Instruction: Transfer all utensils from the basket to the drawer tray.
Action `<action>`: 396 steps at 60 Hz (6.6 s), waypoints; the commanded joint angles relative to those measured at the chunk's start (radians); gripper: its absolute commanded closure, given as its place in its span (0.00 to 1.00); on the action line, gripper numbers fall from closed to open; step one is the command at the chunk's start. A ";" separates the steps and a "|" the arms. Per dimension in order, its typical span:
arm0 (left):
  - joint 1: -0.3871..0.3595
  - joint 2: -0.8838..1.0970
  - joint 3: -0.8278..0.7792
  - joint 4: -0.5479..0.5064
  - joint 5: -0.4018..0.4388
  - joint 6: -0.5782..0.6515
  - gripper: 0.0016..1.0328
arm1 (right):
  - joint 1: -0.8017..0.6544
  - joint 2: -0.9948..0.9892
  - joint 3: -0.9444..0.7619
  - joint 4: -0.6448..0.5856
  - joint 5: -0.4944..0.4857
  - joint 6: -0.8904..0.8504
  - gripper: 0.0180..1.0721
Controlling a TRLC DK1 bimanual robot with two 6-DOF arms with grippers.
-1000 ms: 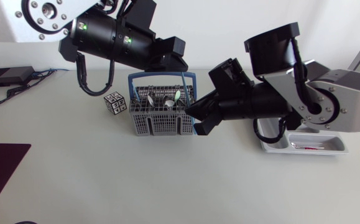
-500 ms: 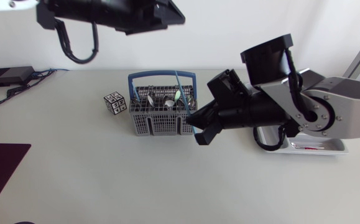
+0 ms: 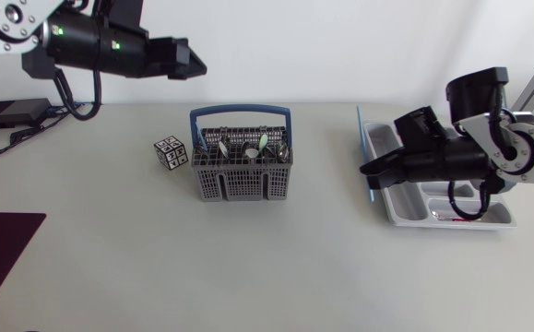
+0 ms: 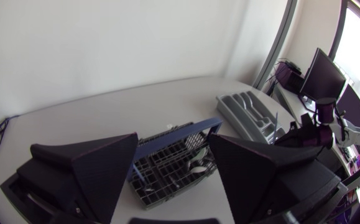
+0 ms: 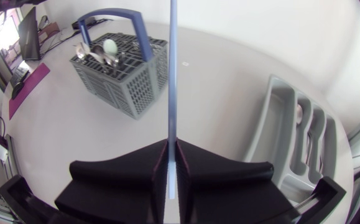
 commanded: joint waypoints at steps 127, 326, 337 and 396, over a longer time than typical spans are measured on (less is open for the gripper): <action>-0.098 0.377 0.161 -0.270 -0.030 -0.100 0.52 | -0.167 0.249 0.073 -0.060 0.214 -0.025 0.21; -0.147 0.307 0.002 -0.155 -0.068 -0.068 0.95 | -0.053 0.206 -0.044 0.009 0.280 -0.015 0.21; -0.142 0.281 -0.005 -0.152 -0.053 -0.061 0.96 | -0.047 0.206 -0.045 0.009 0.286 -0.015 0.21; -0.102 -0.038 0.046 -0.291 0.134 -0.077 0.96 | 0.023 -0.021 -0.048 -0.071 0.231 -0.017 0.17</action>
